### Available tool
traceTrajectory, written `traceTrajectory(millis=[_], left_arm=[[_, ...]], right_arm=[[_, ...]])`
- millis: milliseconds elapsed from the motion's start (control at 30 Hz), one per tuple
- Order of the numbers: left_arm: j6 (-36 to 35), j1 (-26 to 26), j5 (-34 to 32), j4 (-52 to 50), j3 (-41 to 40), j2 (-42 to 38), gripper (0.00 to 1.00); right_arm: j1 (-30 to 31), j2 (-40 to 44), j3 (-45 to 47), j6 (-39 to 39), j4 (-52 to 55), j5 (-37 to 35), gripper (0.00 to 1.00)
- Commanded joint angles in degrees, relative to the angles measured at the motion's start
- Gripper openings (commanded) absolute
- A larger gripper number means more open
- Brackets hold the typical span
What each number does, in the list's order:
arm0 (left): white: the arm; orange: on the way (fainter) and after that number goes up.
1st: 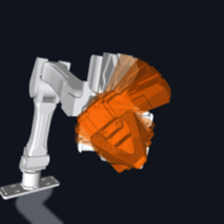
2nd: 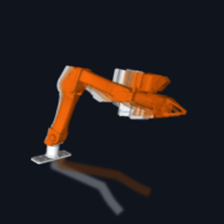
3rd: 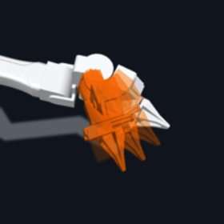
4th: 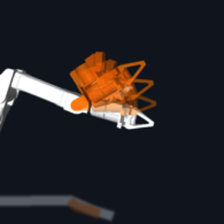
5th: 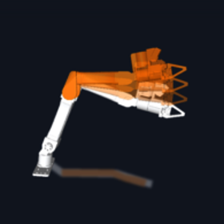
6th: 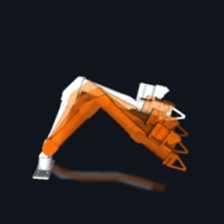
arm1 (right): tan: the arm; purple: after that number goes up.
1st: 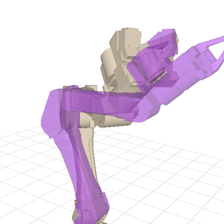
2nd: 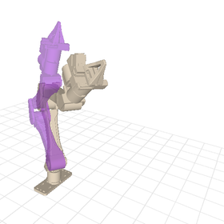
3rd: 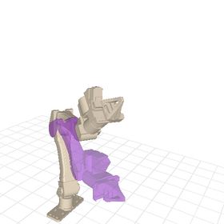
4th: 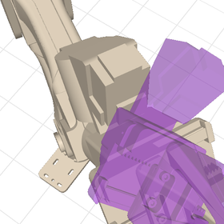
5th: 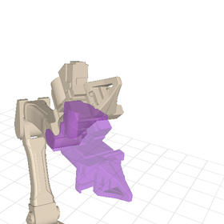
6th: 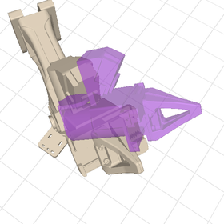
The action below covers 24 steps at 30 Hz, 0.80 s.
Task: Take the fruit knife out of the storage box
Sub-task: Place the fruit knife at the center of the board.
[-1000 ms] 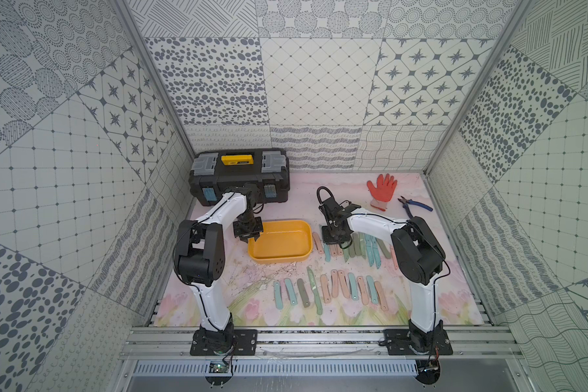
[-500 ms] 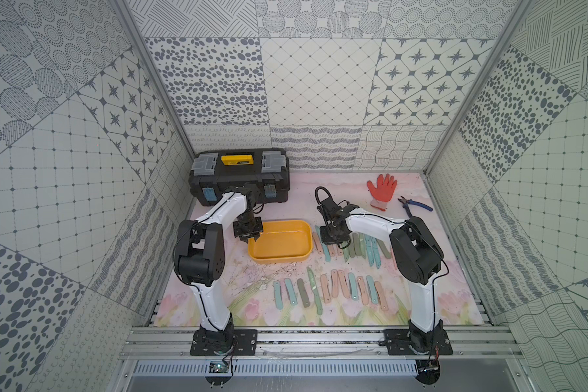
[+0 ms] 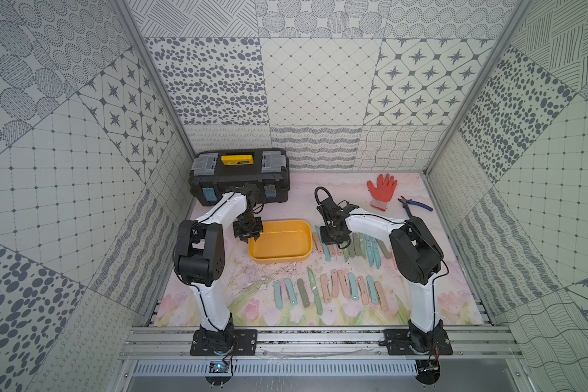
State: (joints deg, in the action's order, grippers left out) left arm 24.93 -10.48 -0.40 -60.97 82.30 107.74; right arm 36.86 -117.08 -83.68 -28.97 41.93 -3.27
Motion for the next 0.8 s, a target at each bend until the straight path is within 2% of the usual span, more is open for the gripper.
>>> traceTrajectory(millis=[0, 333, 600, 767], left_arm=[[0.12, -0.14, 0.03, -0.91, -0.36, -0.65, 0.30], [0.12, -0.14, -0.05, -0.92, -0.34, -0.52, 0.30], [0.03, -0.13, -0.05, -0.94, -0.38, -0.43, 0.30], [-0.11, -0.07, -0.02, -0.77, -0.32, -0.01, 0.30]], right_arm=[[-0.31, -1.73, -1.69, 0.12, 0.86, -1.00, 0.27], [-0.14, 1.17, -1.93, 0.56, 0.56, -0.82, 0.42], [0.43, 13.28, -2.32, 1.53, -0.55, -1.02, 0.44], [0.49, 22.92, 2.38, 1.07, -3.71, -2.42, 0.45]])
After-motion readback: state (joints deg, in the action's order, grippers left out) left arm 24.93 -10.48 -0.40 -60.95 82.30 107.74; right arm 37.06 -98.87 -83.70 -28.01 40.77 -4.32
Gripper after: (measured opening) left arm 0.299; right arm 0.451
